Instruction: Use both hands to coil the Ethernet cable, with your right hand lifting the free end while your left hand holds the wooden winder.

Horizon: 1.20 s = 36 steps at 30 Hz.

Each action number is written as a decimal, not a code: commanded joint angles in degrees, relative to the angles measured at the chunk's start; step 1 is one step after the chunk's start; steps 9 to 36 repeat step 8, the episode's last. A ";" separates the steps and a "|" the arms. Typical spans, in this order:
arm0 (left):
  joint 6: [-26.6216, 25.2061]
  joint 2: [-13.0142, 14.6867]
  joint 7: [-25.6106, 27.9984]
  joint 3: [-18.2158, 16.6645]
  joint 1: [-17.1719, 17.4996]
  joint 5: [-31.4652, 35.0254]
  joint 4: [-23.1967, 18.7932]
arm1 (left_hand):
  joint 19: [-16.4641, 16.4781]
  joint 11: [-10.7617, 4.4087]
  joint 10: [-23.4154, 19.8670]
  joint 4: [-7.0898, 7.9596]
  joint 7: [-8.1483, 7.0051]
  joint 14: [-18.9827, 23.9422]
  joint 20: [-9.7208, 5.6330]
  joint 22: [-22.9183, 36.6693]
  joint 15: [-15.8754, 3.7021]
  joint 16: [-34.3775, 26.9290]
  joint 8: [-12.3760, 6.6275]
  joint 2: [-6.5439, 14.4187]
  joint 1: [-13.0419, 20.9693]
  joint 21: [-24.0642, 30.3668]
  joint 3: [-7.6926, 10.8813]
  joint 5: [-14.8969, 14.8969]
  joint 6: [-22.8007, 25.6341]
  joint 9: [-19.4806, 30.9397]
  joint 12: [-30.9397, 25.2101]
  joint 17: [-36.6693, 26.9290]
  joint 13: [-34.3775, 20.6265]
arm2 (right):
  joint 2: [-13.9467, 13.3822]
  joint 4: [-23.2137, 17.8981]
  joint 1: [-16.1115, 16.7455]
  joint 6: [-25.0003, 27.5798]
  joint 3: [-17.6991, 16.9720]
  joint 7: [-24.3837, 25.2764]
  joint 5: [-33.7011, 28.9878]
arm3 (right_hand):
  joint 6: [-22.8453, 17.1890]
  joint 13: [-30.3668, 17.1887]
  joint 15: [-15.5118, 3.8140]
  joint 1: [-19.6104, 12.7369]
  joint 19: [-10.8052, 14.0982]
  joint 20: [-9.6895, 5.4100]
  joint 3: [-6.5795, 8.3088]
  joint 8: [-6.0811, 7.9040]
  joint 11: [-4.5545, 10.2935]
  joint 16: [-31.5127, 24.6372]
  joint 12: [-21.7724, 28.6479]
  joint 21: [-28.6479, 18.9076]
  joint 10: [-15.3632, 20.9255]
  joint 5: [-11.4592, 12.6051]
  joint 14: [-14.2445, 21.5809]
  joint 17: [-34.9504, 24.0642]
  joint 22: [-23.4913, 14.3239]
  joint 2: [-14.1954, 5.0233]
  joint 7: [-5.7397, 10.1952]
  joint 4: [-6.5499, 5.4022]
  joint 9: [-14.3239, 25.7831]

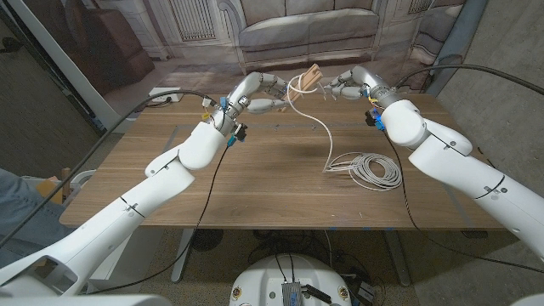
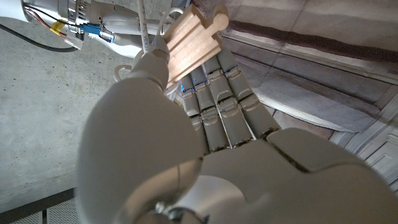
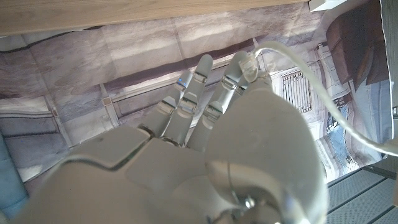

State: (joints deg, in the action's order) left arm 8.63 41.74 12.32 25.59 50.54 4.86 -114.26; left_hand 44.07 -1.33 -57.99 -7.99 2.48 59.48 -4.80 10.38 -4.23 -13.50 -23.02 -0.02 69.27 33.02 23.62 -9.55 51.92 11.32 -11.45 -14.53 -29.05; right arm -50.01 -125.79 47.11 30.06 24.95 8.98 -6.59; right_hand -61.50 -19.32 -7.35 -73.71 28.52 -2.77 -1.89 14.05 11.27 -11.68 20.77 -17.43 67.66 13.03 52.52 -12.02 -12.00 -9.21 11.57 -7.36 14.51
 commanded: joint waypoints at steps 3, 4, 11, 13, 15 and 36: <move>-1.88 0.66 -0.32 -0.11 0.40 0.42 -1.72 | -0.22 -7.49 -7.35 0.77 -3.44 5.38 -0.25 0.18 -7.99 -0.33 -0.43 2.96 0.30 0.49 5.85 -0.36 10.42 0.24 -0.30 -0.23 -0.24 | 0.37 1.70 0.72 -2.39 0.34 2.19 1.73 | -0.98 -0.07 -5.89 -0.17 0.04 -6.62 0.40 0.28 0.02 0.01 0.13 0.26 0.62 0.36 0.62 -0.02 -0.08 -0.27 0.77 0.03 0.29; -1.80 0.70 -0.30 -0.18 0.43 0.30 -1.61 | -0.30 -7.45 -7.30 0.78 -3.47 5.37 -0.23 0.18 -7.98 -0.33 -0.41 2.97 0.29 0.47 5.86 -0.37 10.38 0.24 -0.29 -0.23 -0.25 | 0.42 1.78 0.53 -2.46 0.56 2.16 1.64 | -0.97 -0.06 -5.88 -0.17 0.04 -6.62 0.42 0.28 0.02 0.00 0.13 0.26 0.62 0.36 0.65 -0.02 -0.08 -0.30 0.77 0.02 0.30; -1.19 1.07 0.11 -0.77 1.05 -0.04 -1.48 | -0.30 -7.44 -7.29 0.79 -3.61 5.36 -0.24 0.18 -7.98 -0.33 -0.40 3.00 0.28 0.51 5.89 -0.37 10.36 0.24 -0.29 -0.24 -0.26 | 0.78 1.86 -0.32 -2.21 1.43 1.94 1.31 | -0.99 -0.08 -5.88 -0.13 0.11 -6.57 0.47 0.26 0.01 0.00 0.15 0.24 0.67 0.33 0.68 -0.02 -0.08 -0.30 0.76 0.02 0.24; -1.19 1.07 0.11 -0.77 1.05 -0.04 -1.48 | -0.30 -7.44 -7.29 0.79 -3.61 5.36 -0.24 0.18 -7.98 -0.33 -0.40 3.00 0.28 0.51 5.89 -0.37 10.36 0.24 -0.29 -0.24 -0.26 | 0.78 1.86 -0.32 -2.21 1.43 1.94 1.31 | -0.99 -0.08 -5.88 -0.13 0.11 -6.57 0.47 0.26 0.01 0.00 0.15 0.24 0.67 0.33 0.68 -0.02 -0.08 -0.30 0.76 0.02 0.24; -1.19 1.07 0.11 -0.77 1.05 -0.04 -1.48 | -0.30 -7.44 -7.29 0.79 -3.61 5.36 -0.24 0.18 -7.98 -0.33 -0.40 3.00 0.28 0.51 5.89 -0.37 10.36 0.24 -0.29 -0.24 -0.26 | 0.78 1.86 -0.32 -2.21 1.43 1.94 1.31 | -0.99 -0.08 -5.88 -0.13 0.11 -6.57 0.47 0.26 0.01 0.00 0.15 0.24 0.67 0.33 0.68 -0.02 -0.08 -0.30 0.76 0.02 0.24; -1.19 1.07 0.11 -0.77 1.05 -0.04 -1.48 | -0.30 -7.44 -7.29 0.79 -3.61 5.36 -0.24 0.18 -7.98 -0.33 -0.40 3.00 0.28 0.51 5.89 -0.37 10.36 0.24 -0.29 -0.24 -0.26 | 0.78 1.86 -0.32 -2.21 1.43 1.94 1.31 | -0.99 -0.08 -5.88 -0.13 0.11 -6.57 0.47 0.26 0.01 0.00 0.15 0.24 0.67 0.33 0.68 -0.02 -0.08 -0.30 0.76 0.02 0.24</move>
